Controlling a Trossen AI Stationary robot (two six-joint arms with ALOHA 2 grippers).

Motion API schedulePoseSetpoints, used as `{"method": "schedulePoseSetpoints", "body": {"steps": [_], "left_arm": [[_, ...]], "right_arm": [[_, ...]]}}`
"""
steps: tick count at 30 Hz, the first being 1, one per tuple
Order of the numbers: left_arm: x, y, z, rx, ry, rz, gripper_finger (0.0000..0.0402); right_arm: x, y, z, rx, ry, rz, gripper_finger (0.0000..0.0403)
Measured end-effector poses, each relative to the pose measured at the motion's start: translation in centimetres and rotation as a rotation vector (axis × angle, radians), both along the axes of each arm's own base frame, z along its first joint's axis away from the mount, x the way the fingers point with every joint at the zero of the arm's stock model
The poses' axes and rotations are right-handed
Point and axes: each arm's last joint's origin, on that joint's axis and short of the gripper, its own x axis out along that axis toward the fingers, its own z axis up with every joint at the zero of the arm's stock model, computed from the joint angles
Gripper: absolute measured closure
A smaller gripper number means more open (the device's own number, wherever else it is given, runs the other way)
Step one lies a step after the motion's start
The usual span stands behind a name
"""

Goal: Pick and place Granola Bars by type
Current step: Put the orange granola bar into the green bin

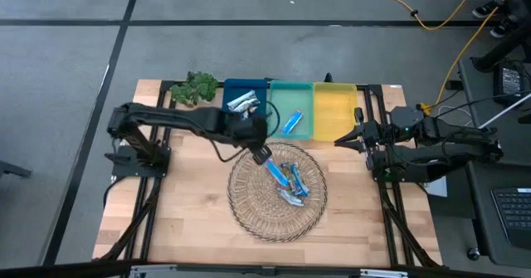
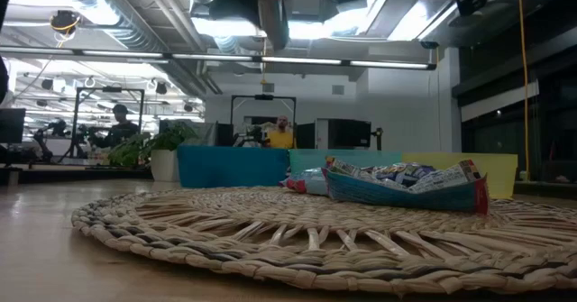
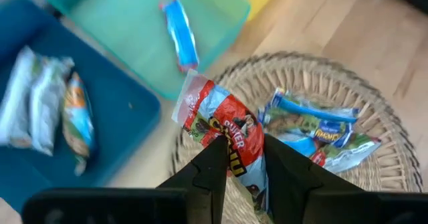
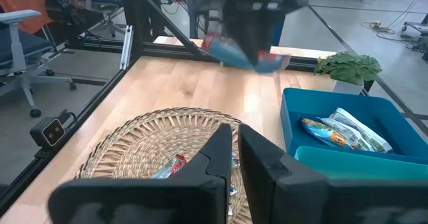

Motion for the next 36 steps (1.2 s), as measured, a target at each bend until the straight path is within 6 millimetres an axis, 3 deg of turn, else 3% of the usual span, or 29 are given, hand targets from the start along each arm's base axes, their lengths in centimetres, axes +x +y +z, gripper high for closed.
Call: {"method": "schedulePoseSetpoints", "body": {"steps": [10, 18, 27, 36], "left_arm": [[-1.8, 1.4, 3.5, 0.114, -0.100, -0.217, 0.0323], [-1.4, 2.8, 4.0, 0.168, -0.141, -0.353, 0.0323], [-1.3, 6.0, 4.6, 0.185, -0.223, -0.420, 0.0323], [0.3, 9.7, 4.9, 0.197, -0.408, -0.465, 0.0323]], "right_arm": [[0.0, 0.0, 0.0, 0.000, 0.000, 0.000, 0.0370], [0.0, 0.0, 0.0, 0.000, 0.000, 0.000, 0.0370], [0.0, 0.0, 0.0, 0.000, 0.000, 0.000, 0.0370], [0.0, 0.0, 0.0, 0.000, 0.000, 0.000, 0.0370]]}}
